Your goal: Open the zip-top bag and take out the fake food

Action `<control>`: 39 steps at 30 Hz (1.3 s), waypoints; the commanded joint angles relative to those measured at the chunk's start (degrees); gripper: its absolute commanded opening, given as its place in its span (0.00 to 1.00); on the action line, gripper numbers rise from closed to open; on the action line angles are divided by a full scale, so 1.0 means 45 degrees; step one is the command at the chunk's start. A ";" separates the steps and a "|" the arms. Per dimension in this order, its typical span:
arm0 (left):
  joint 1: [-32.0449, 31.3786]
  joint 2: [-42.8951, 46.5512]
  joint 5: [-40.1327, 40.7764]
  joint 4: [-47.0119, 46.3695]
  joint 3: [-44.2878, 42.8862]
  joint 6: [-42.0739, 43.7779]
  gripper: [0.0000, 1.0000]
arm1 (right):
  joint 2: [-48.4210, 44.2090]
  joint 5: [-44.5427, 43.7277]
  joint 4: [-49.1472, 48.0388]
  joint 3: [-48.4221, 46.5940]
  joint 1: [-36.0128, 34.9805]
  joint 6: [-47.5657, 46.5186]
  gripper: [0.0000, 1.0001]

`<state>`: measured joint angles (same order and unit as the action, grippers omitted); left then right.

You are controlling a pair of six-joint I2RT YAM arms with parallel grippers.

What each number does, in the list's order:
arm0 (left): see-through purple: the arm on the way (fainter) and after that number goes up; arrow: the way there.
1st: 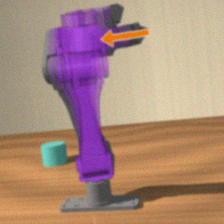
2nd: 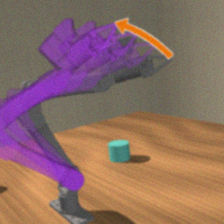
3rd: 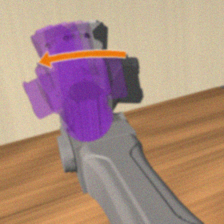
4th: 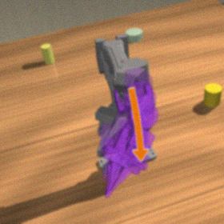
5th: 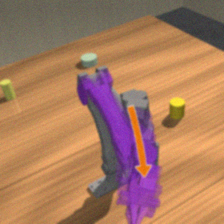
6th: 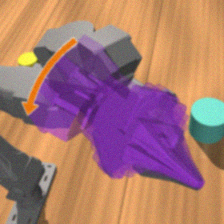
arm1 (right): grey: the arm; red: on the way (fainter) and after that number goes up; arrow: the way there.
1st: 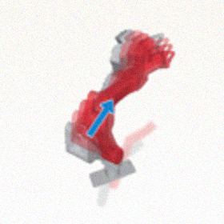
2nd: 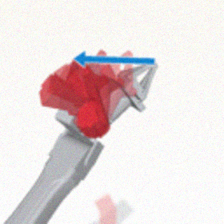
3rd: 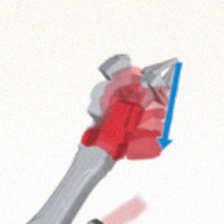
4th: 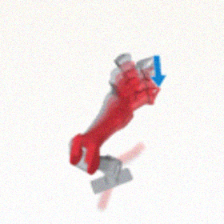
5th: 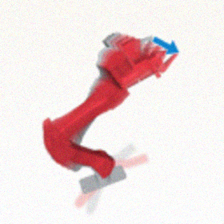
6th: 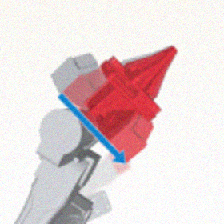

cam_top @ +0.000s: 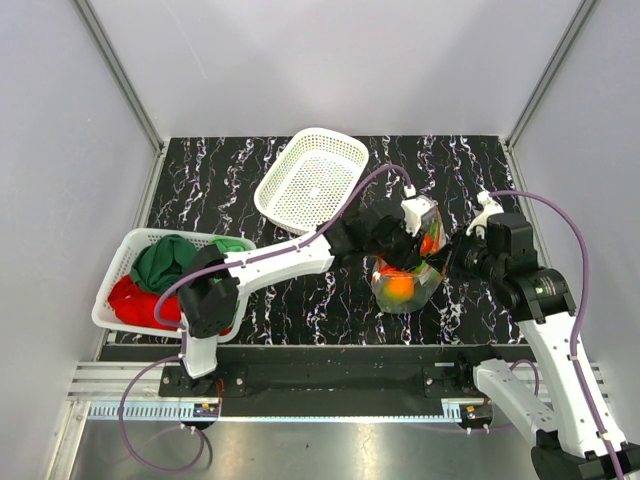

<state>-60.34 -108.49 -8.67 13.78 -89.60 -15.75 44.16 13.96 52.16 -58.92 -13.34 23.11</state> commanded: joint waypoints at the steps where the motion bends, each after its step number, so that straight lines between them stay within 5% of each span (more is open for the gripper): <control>1: -0.0010 0.1274 -0.0143 -0.0367 -0.0869 -0.0112 0.03 | -0.0302 -0.0678 -0.0459 -0.0345 -0.0003 -0.0273 0.00; 14: 0.0497 0.3911 -0.1356 -0.2435 0.0750 -0.1812 0.00 | -0.0321 -0.2437 -0.0283 -0.0033 -0.0003 0.0000 0.00; 27: 0.3562 0.4305 -0.1084 -0.6674 0.1904 -0.3375 0.00 | -0.0615 -0.1500 -0.0810 -0.0404 -0.0003 -0.0351 0.00; 39: 0.5788 0.1688 0.1046 -0.1188 -0.0070 -0.0838 0.00 | -0.0810 -0.2710 -0.0342 -0.0911 -0.0003 -0.0937 0.00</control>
<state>-38.00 -96.84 -8.19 1.52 -88.29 -25.15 41.36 4.36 52.25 -59.66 -13.39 20.73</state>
